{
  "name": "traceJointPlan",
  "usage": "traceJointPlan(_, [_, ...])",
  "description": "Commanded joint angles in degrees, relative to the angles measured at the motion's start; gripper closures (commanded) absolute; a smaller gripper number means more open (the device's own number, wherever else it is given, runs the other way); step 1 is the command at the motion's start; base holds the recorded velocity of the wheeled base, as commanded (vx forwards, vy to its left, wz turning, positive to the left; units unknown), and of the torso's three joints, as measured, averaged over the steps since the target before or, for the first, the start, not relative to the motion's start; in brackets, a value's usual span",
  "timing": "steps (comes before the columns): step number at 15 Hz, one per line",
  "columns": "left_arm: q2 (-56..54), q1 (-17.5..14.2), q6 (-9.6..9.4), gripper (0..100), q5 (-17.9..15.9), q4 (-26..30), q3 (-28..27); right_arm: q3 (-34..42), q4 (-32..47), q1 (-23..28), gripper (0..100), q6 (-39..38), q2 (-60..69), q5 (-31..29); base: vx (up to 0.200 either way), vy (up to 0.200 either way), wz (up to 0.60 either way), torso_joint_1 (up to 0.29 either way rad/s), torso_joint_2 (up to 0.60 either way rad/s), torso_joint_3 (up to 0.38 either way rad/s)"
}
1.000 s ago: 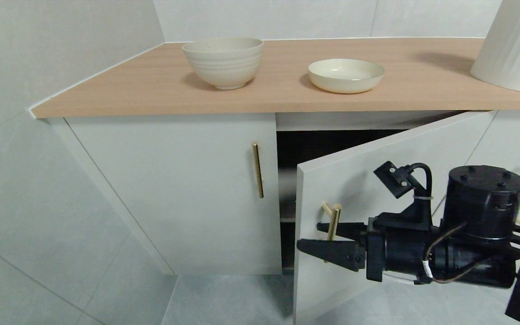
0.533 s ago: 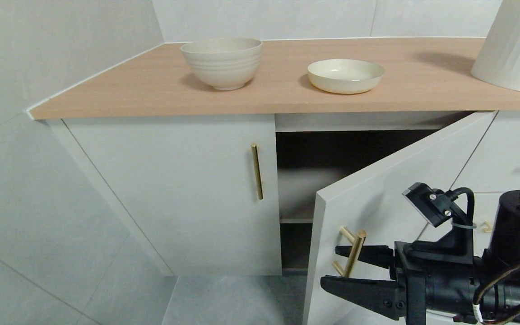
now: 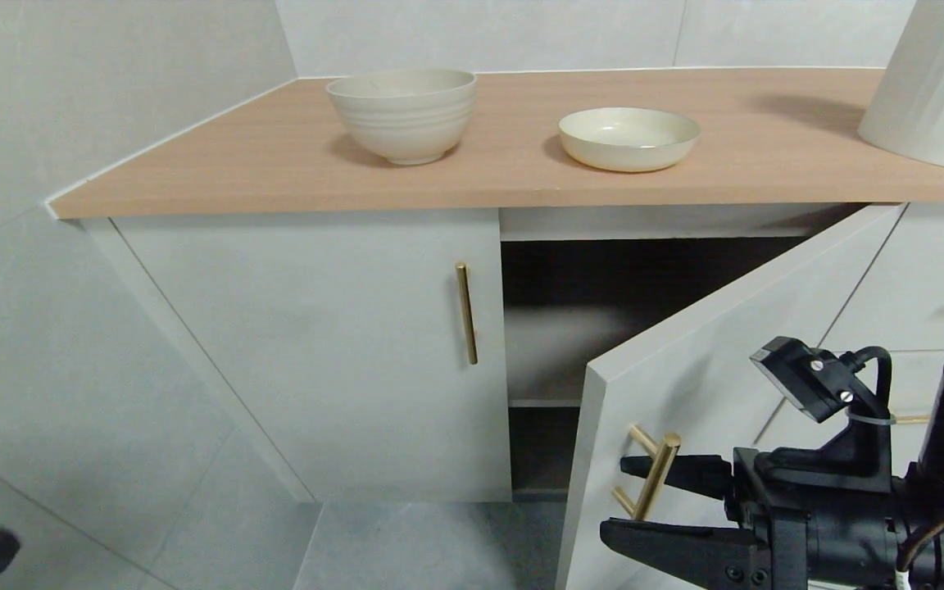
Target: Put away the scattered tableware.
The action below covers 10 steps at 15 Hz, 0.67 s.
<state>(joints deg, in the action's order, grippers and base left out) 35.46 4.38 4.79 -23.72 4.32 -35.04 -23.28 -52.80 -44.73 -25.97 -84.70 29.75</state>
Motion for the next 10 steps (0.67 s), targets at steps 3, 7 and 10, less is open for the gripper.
traceJointPlan(3, [39.9,18.8,18.5,0,-4.5,-26.0,-6.3,-0.1,-0.3,0.3,0,0.2,0.6,-0.3,0.0,0.0,0.0,0.0,0.0,0.0])
traceJointPlan(7, [47.2,28.8,20.08,0,-1.5,-43.2,2.0,-0.2,-0.4,0.5,0,0.3,-0.8,-0.2,0.0,0.0,0.0,0.0,0.0,0.0])
traceJointPlan(10, [52.2,35.3,20.08,0,0.7,-48.8,3.2,-0.1,-0.4,0.5,0,0.4,-1.9,-0.2,0.0,0.0,0.0,0.0,0.0,0.0])
